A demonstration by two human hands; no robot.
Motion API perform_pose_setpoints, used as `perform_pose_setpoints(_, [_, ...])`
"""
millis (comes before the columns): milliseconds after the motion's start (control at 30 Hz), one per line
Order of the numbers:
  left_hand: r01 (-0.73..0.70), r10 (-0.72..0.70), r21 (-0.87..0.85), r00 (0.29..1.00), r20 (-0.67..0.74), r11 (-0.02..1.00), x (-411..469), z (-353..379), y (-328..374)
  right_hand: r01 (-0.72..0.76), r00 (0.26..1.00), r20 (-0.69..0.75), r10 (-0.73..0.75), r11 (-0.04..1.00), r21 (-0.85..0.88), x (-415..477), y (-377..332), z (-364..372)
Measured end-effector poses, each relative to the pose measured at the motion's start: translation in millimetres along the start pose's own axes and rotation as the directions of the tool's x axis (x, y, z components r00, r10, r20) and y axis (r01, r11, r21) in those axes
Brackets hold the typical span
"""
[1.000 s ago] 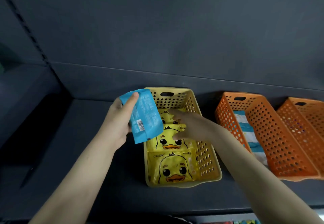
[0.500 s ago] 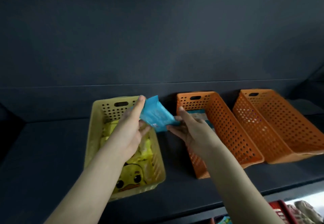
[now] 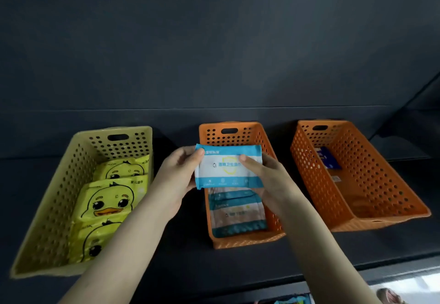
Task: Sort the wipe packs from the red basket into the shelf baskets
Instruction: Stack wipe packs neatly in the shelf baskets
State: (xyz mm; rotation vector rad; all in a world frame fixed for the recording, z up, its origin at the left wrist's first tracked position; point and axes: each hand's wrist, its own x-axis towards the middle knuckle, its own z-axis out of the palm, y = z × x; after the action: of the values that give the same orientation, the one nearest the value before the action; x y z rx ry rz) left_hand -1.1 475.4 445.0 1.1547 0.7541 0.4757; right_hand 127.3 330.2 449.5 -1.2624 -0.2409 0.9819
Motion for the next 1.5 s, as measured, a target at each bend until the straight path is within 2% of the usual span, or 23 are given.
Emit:
perform_pose_setpoints(100, [-0.084, 0.087, 0.112, 0.996, -0.025, 0.99, 8.3, 4.2, -1.9, 0.016, 1.0, -0.026, -0.016, 1.0, 0.002, 7.1, -2.3, -5.0])
perform_pose_setpoints(200, [-0.229, 0.251, 0.234, 0.966, -0.068, 0.945, 19.2, 12.0, -7.0, 0.151, 0.982, -0.109, -0.151, 0.989, -0.007, 14.3, -2.6, -11.3])
perform_pose_setpoints(267, [-0.268, 0.305, 0.293, 0.949, -0.085, 0.918, 29.1, 12.0, -10.6, 0.218, 0.962, -0.146, -0.231, 0.971, -0.097, 21.2, -3.3, -17.9])
perform_pose_setpoints(367, [-0.184, 0.239, 0.375, 0.965, -0.105, 0.909, 46.8, 5.0, -14.7, 0.261, 0.929, -0.163, -0.331, 0.901, -0.345, 33.0, -7.8, -22.3])
perform_pose_setpoints(467, [-0.067, 0.099, 0.286, 0.99, -0.098, 0.956, 55.9, 0.6, -19.2, 0.234, 0.904, -0.162, -0.395, 0.775, -0.587, 51.8, -4.4, -16.3])
perform_pose_setpoints(567, [-0.008, 0.01, 0.171, 1.0, -0.009, 0.985, 56.3, 3.8, -21.8, 0.104, 0.906, -0.23, -0.355, 0.714, -0.692, 72.9, -1.4, -14.1])
perform_pose_setpoints(667, [-0.013, 0.01, 0.19, 1.0, 0.019, 0.982, 55.0, 2.7, -25.3, 0.011, 0.915, -0.269, -0.302, 0.682, -0.731, 96.7, -3.1, -12.1])
perform_pose_setpoints(767, [0.001, -0.004, 0.135, 1.0, 0.017, 0.991, 53.4, 3.5, -26.3, -0.062, 0.928, -0.278, -0.246, 0.636, -0.769, 114.2, 4.6, -8.6])
perform_pose_setpoints(833, [0.007, -0.009, 0.11, 1.0, 0.011, 0.994, 52.6, 4.9, -25.8, -0.045, 0.932, -0.248, -0.263, 0.597, -0.801, 117.0, 12.8, -7.4])
perform_pose_setpoints(933, [0.021, -0.021, 0.067, 1.0, -0.011, 0.998, 52.9, 6.0, -25.9, 0.04, 0.947, -0.127, -0.294, 0.503, -0.864, 116.3, 18.4, -7.1])
perform_pose_setpoints(1067, [0.049, -0.048, 0.043, 0.999, -0.025, 0.998, 52.5, 7.6, -25.6, 0.015, 0.962, -0.132, -0.241, 0.527, -0.849, 108.2, 1.3, -14.0])
perform_pose_setpoints(1167, [0.044, -0.042, 0.056, 0.999, -0.021, 0.997, 52.6, 6.9, -26.0, 0.04, 0.99, -0.016, -0.141, 0.388, -0.921, 87.8, -5.6, -21.5])
perform_pose_setpoints(1300, [0.047, -0.047, 0.05, 0.999, -0.005, 0.998, 54.7, 6.5, -26.9, -0.019, 1.0, -0.019, 0.005, 0.355, -0.935, 69.4, 9.0, -24.6])
perform_pose_setpoints(1433, [0.065, -0.065, 0.029, 0.998, 0.007, 0.997, 54.7, 5.6, -26.5, -0.03, 1.0, -0.03, 0.008, 0.134, -0.991, 76.5, 14.1, -17.4])
perform_pose_setpoints(1500, [0.064, -0.065, 0.028, 0.998, 0.014, 0.998, 54.6, 5.2, -26.2, -0.021, 1.0, -0.022, -0.001, 0.074, -0.997, 78.9, 16.2, -14.3])
